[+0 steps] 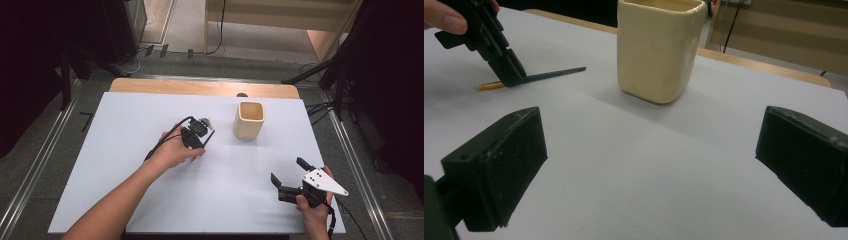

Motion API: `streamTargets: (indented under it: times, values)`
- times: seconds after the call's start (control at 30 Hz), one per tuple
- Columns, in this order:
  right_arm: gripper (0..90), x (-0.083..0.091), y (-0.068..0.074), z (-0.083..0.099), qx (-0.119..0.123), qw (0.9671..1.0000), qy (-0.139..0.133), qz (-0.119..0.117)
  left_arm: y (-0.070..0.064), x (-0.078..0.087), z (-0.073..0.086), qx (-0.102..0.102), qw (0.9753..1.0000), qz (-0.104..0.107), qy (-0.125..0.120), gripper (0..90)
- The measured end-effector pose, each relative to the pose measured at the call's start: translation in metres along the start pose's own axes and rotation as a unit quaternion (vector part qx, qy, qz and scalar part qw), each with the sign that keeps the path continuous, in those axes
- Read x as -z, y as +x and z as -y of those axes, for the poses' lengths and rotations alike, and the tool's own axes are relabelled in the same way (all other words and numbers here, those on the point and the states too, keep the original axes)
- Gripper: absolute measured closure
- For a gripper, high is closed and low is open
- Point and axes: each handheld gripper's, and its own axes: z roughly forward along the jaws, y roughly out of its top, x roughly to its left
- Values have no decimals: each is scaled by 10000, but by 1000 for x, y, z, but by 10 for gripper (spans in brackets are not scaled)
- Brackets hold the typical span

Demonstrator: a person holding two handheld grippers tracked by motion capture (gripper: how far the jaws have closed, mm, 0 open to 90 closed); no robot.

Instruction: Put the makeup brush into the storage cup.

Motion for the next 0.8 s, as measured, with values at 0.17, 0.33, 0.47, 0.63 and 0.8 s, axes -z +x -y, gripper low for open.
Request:
streamTargets:
  times: [0.17,0.33,0.47,0.63,0.8]
  values:
    - [3,-2,1,0,20,10000,27,-5,2,0,-1,-14,10000,67,46,847]
    - [3,-3,2,0,9,10000,24,-7,7,4,4,54,9995,291,-113,847]
    - [3,-4,3,0,-1,10000,34,4,11,13,11,172,9981,400,-444,847]
    - [3,-6,6,-2,36,10000,16,-17,16,29,25,267,9948,475,-864,848]
    - [3,-10,10,-5,52,10000,11,-31,17,41,40,357,9899,544,-1256,848]
